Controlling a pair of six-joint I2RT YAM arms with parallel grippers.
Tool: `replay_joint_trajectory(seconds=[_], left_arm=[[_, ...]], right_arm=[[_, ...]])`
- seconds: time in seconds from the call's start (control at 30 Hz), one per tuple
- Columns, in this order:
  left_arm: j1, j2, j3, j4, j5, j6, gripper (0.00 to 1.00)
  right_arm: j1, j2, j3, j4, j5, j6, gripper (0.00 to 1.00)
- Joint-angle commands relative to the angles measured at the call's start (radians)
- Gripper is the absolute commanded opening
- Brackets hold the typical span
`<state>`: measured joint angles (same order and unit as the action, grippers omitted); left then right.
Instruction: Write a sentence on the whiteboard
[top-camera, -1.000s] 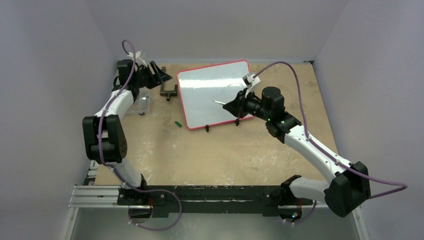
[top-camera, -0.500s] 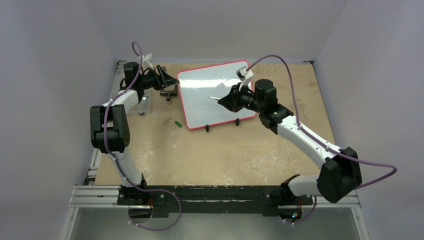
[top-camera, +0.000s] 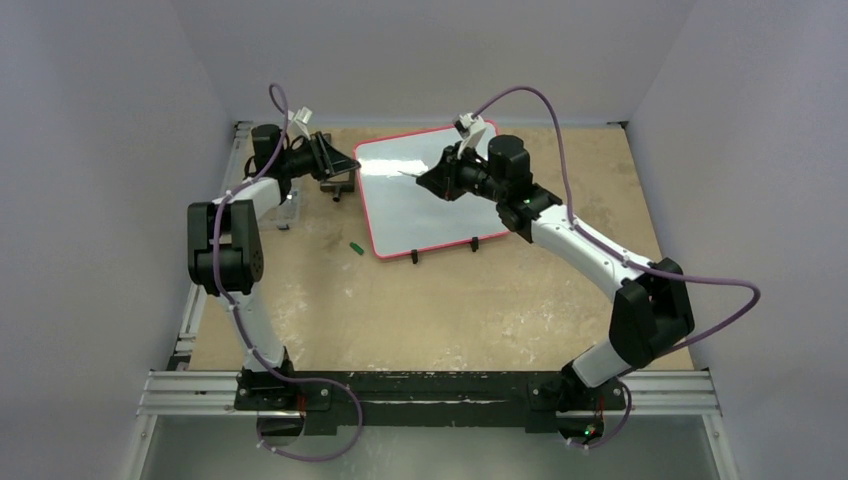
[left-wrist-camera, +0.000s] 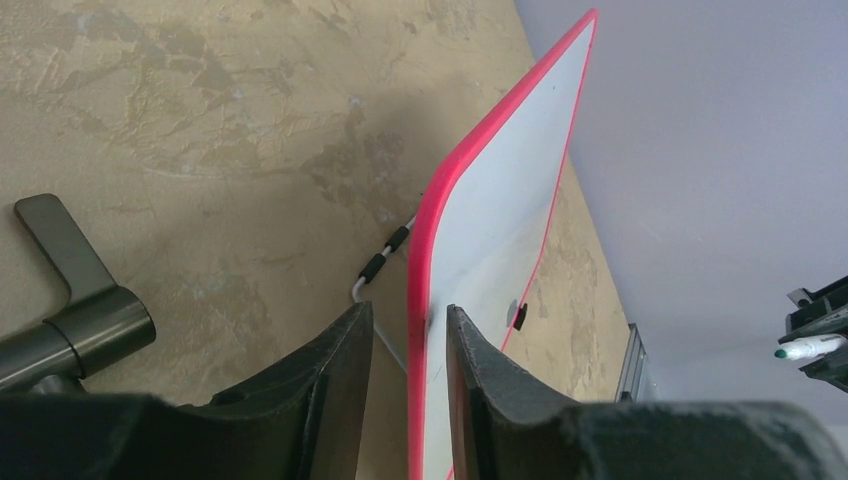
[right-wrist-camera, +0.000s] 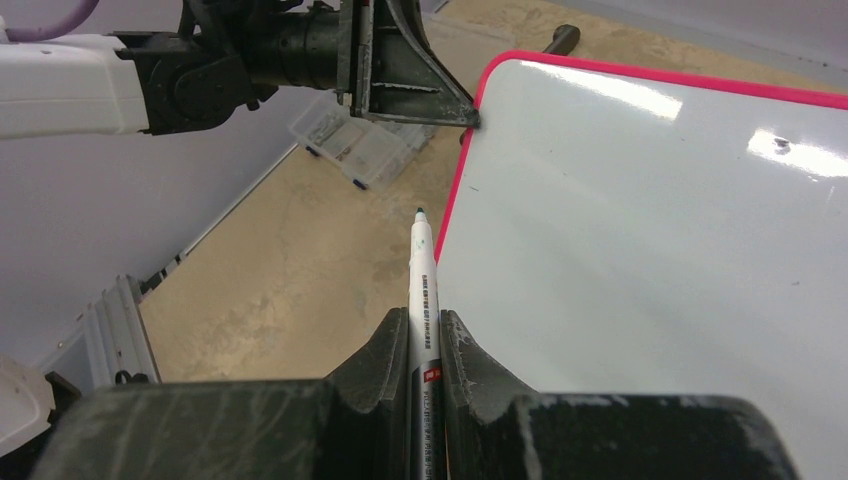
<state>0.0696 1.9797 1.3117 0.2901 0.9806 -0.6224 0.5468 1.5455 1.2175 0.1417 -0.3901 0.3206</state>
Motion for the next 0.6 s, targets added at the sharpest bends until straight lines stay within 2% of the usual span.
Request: replay_joint_trajectory(seconds=[0.0, 0.23, 0.4, 0.57], left_arm=[[0.005, 0.023, 0.056, 0.074, 0.068, -0.023, 0.31], [0.004, 0.075, 0.075, 0.181, 0.137, -0.118, 0.27], [0.004, 0.089, 0.08, 0.2, 0.148, -0.132, 0.19], [0.004, 0.091, 0.077, 0.229, 0.161, -0.149, 0.1]], right_arm=[[0.017, 0.036, 0.094, 0.033, 0.037, 0.002, 0.0], [0.019, 0.102, 0.146, 0.029, 0.037, -0.009, 0.0], [0.024, 0.162, 0.18, 0.032, 0.045, -0.009, 0.0], [0.05, 0.203, 0.209, 0.046, 0.132, -0.015, 0.0]])
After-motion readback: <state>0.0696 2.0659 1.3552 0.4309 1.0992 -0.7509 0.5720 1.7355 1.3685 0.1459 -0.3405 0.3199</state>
